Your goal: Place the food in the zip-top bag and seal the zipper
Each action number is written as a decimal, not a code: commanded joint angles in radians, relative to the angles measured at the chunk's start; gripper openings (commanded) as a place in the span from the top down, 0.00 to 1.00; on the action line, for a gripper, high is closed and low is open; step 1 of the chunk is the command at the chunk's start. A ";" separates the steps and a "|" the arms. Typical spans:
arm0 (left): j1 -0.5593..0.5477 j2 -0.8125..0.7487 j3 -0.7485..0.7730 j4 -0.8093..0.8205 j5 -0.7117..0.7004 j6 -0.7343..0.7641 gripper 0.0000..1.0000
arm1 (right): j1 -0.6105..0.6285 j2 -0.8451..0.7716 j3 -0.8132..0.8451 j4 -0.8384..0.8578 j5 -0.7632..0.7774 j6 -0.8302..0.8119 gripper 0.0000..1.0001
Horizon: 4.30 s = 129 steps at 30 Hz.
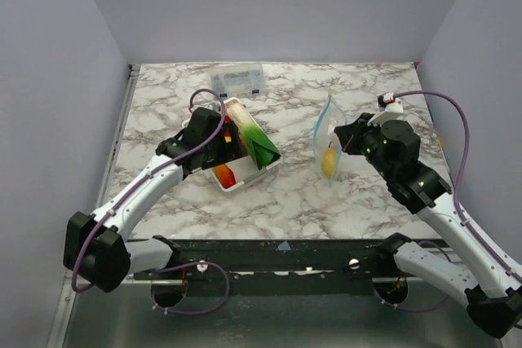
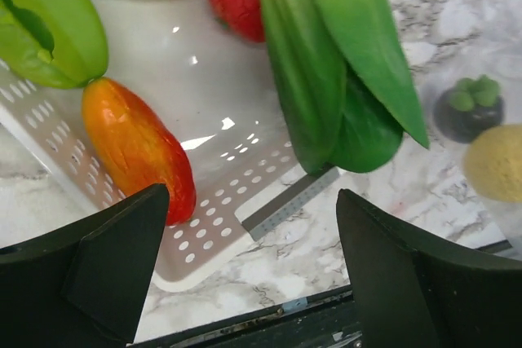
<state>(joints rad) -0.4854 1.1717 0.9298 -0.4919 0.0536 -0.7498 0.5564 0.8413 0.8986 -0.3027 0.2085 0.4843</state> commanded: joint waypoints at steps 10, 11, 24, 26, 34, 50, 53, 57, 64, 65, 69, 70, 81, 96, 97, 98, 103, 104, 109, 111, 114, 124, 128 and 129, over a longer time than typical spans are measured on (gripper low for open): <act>-0.001 0.388 0.317 -0.489 -0.231 -0.220 0.34 | 0.007 0.026 0.007 -0.002 -0.007 -0.004 0.99; -0.002 0.408 0.333 -0.511 -0.246 -0.232 0.34 | 0.006 0.026 0.007 -0.001 -0.005 -0.006 0.99; -0.005 0.567 0.405 -0.577 -0.232 -0.322 0.27 | 0.005 0.051 0.000 0.021 -0.026 -0.002 0.99; -0.005 0.591 0.412 -0.574 -0.227 -0.337 0.28 | 0.006 0.051 0.000 0.022 -0.026 -0.001 0.99; -0.005 0.618 0.410 -0.547 -0.247 -0.370 0.43 | 0.006 0.041 0.000 0.015 -0.019 0.000 0.99; -0.005 0.389 0.401 -0.581 -0.339 -0.386 0.90 | 0.006 0.043 -0.011 0.023 -0.029 0.007 0.99; -0.005 0.323 0.410 -0.586 -0.359 -0.369 1.00 | 0.005 0.051 -0.006 0.023 -0.036 0.008 0.99; -0.005 0.231 0.400 -0.518 -0.311 -0.318 1.00 | 0.006 0.053 -0.009 0.038 -0.049 0.012 0.99; -0.005 -0.013 0.228 -0.040 0.012 -0.137 1.00 | 0.005 0.067 0.000 0.047 -0.072 0.016 0.99; -0.005 -0.049 0.188 0.056 0.079 -0.110 1.00 | 0.005 0.069 0.001 0.049 -0.075 0.016 0.99; -0.008 -0.132 0.066 0.464 0.415 -0.046 1.00 | 0.005 0.075 -0.001 0.061 -0.102 0.025 0.99; -0.011 -0.136 0.045 0.576 0.476 -0.052 1.00 | 0.006 0.076 -0.002 0.062 -0.109 0.026 1.00; -0.219 -0.088 0.103 0.879 0.619 0.189 1.00 | 0.006 0.059 -0.001 0.077 -0.155 0.053 0.99; -0.289 0.067 -0.011 1.193 0.362 0.364 1.00 | 0.006 0.051 -0.009 0.114 -0.195 0.084 0.99; -0.292 0.078 -0.008 1.193 0.346 0.370 1.00 | 0.006 0.050 -0.010 0.114 -0.195 0.085 0.99; -0.294 0.090 -0.008 1.192 0.332 0.377 1.00 | 0.006 0.051 -0.010 0.113 -0.194 0.083 0.99; -0.319 0.126 -0.012 1.173 0.211 0.456 1.00 | 0.006 0.050 -0.009 0.112 -0.188 0.082 0.99; -0.323 0.132 -0.013 1.175 0.185 0.467 0.99 | 0.006 0.047 -0.010 0.110 -0.186 0.083 0.99; -0.324 0.170 0.026 1.108 0.119 0.453 0.69 | 0.006 0.035 -0.022 0.110 -0.176 0.086 0.99; -0.324 0.180 0.042 1.066 0.096 0.422 0.51 | 0.006 0.036 -0.016 0.104 -0.170 0.086 0.99; -0.324 0.178 0.040 1.029 0.058 0.368 0.37 | 0.006 0.032 -0.011 0.098 -0.164 0.084 0.99; -0.323 0.069 0.016 0.894 0.095 0.314 0.15 | 0.006 0.029 -0.012 0.098 -0.152 0.081 0.99; -0.317 0.023 0.031 0.770 0.086 0.306 0.15 | 0.006 0.037 -0.014 0.101 -0.154 0.082 0.99; -0.310 0.017 0.041 0.735 0.103 0.302 0.16 | 0.006 0.039 -0.017 0.102 -0.156 0.082 0.99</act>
<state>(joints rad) -0.8066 1.2465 0.9421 0.4072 0.1417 -0.4274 0.5564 0.8825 0.8864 -0.2256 0.0368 0.5610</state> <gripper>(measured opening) 0.847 0.008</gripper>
